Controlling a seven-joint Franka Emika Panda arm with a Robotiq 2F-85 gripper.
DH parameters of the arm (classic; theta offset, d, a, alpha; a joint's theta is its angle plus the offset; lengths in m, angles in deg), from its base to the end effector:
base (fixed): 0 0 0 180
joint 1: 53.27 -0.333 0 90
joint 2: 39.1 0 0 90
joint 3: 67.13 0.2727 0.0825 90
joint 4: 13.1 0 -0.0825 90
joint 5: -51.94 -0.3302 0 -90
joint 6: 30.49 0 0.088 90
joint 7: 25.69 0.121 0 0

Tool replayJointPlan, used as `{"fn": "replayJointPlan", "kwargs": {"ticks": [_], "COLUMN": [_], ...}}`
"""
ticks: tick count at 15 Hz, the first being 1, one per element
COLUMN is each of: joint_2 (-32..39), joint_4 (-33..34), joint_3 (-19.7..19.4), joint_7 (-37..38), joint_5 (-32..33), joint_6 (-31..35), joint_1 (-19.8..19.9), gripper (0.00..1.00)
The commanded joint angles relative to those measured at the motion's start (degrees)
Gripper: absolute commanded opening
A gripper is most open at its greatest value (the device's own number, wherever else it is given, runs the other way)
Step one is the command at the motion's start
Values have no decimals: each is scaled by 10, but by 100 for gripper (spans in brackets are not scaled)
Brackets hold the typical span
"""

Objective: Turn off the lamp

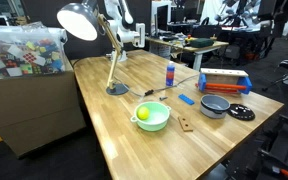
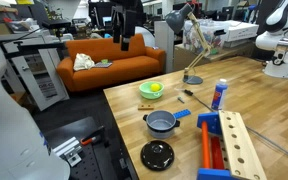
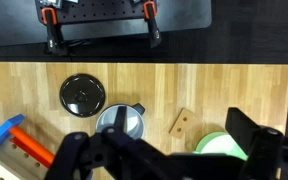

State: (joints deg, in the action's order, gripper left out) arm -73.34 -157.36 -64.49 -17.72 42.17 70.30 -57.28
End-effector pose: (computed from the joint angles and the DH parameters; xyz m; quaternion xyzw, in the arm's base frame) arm 0.3172 0.0546 0.4365 -0.9936 0.0391 0.0880 0.0588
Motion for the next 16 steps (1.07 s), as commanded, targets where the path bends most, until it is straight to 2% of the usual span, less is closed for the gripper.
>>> {"fn": "replayJointPlan", "kwargs": {"ticks": [1, 11, 16], "joint_2": [0, 0, 62], "joint_4": [1, 1, 36], "joint_3": [6, 6, 49], "joint_7": [-3, -3, 34], "joint_5": [-3, -3, 42], "joint_6": [-2, -2, 83], "joint_1": [7, 7, 7], "gripper": [100, 100, 100]}}
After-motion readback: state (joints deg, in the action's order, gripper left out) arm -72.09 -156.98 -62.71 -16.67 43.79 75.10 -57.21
